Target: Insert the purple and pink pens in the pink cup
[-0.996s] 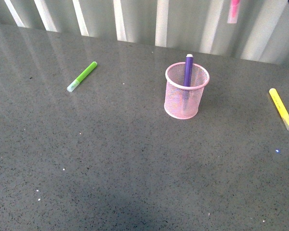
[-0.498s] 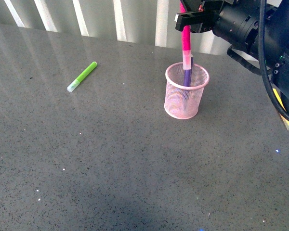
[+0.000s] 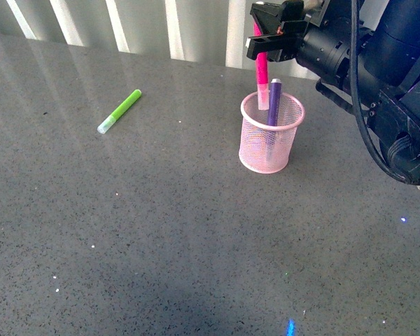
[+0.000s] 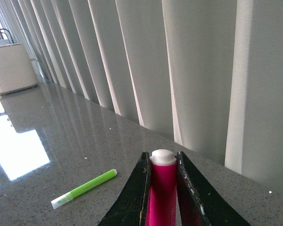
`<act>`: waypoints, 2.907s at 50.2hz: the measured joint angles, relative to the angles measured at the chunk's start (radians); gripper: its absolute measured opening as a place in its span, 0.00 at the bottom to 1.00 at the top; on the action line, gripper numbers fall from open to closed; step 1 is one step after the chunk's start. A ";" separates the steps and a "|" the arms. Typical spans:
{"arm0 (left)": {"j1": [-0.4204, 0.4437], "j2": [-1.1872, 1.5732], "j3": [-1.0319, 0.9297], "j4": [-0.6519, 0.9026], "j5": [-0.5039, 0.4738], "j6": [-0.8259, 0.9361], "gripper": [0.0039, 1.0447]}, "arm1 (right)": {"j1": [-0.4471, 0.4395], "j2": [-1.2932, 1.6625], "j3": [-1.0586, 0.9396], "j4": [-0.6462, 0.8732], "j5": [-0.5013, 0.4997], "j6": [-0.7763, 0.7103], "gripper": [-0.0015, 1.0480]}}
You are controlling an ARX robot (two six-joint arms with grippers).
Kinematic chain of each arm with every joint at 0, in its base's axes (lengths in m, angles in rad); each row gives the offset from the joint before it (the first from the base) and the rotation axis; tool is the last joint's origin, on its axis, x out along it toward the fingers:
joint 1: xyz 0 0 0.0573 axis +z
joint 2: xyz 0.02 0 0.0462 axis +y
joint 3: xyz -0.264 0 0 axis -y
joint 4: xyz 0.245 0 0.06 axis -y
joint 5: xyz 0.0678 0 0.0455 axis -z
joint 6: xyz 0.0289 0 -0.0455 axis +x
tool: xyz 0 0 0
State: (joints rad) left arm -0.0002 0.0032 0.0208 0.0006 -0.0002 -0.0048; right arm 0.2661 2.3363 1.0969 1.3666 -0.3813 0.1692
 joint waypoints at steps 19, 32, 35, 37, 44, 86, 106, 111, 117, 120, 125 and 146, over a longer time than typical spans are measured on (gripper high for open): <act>0.000 0.000 0.000 0.000 0.000 0.000 0.94 | -0.038 -0.003 -0.018 0.007 -0.010 0.008 0.70; 0.000 0.000 0.000 0.000 0.000 0.000 0.94 | -0.050 -0.091 -0.067 0.006 0.027 0.014 0.93; 0.000 0.000 0.000 0.000 0.000 0.000 0.94 | -0.056 -0.135 -0.089 -0.001 0.043 0.013 0.93; 0.000 0.000 0.000 0.000 0.000 0.000 0.94 | -0.061 -0.174 -0.105 -0.019 0.072 0.003 0.93; 0.000 0.000 0.000 0.000 0.000 0.000 0.94 | -0.092 -0.322 -0.167 -0.083 0.157 -0.024 0.93; 0.000 0.000 0.000 0.000 0.000 0.000 0.94 | -0.470 -0.972 -1.023 -0.019 0.072 0.012 0.92; 0.000 -0.001 0.000 0.000 0.000 0.000 0.94 | -0.469 -0.892 -1.033 0.024 0.073 -0.058 0.35; 0.000 -0.001 0.000 0.000 0.000 0.000 0.94 | -0.467 -0.890 -1.040 0.024 0.082 -0.070 0.18; 0.000 -0.002 0.000 0.000 0.000 0.000 0.94 | -0.383 -0.961 -1.095 -0.024 0.249 -0.130 0.03; 0.000 0.000 0.000 0.000 0.000 0.000 0.94 | -0.318 -1.068 -1.098 -0.104 0.332 -0.154 0.03; 0.000 -0.001 0.000 0.000 -0.002 0.000 0.94 | -0.275 -1.282 -1.098 -0.266 0.366 -0.164 0.03; 0.000 -0.001 0.000 0.000 0.000 0.000 0.94 | -0.270 -1.802 -1.096 -0.782 0.381 -0.165 0.03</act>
State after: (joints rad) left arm -0.0002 0.0021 0.0208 0.0002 -0.0006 -0.0044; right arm -0.0036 0.5346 0.0013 0.5846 -0.0002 0.0044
